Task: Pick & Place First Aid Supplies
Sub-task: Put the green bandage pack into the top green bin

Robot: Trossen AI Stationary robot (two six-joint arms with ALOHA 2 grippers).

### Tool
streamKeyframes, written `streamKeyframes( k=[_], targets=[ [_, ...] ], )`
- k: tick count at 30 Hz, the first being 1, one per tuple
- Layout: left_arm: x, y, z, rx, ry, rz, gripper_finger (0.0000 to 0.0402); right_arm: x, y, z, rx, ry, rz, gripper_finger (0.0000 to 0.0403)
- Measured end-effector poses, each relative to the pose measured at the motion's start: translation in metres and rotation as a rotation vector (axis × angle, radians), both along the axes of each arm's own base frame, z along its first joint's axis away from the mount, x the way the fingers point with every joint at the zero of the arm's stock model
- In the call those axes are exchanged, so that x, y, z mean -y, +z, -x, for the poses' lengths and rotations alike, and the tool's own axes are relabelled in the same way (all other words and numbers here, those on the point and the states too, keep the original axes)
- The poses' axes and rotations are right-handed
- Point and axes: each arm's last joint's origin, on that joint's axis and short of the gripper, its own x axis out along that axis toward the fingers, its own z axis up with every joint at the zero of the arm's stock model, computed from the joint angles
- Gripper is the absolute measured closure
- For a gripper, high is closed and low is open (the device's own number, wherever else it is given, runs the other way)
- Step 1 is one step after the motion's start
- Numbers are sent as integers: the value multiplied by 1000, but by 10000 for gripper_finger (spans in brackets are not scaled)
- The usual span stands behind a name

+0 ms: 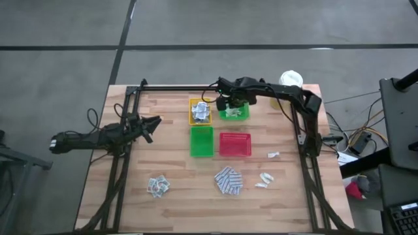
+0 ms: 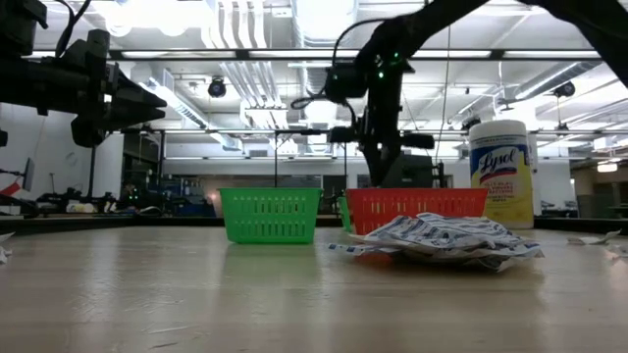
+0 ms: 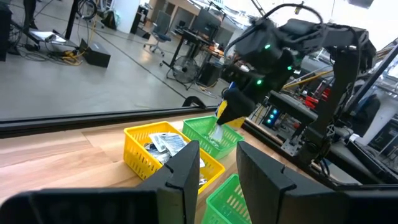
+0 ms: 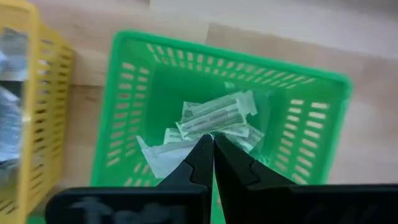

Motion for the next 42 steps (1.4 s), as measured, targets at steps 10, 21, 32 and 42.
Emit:
streamKeyframes(
  k=[10, 21, 32, 42],
  targets=[
    [0, 0, 0, 0, 0, 0, 293, 5, -14, -2, -23, -7, -23, 394],
    [0, 0, 0, 0, 0, 0, 293, 16, -14, 3, -39, 33, -11, 392],
    [0, 0, 0, 0, 0, 0, 293, 16, -13, 4, -32, 41, -24, 320],
    [0, 0, 0, -8, 0, -2, 293, -11, 32, 12, 125, 248, -186, 291]
  ],
)
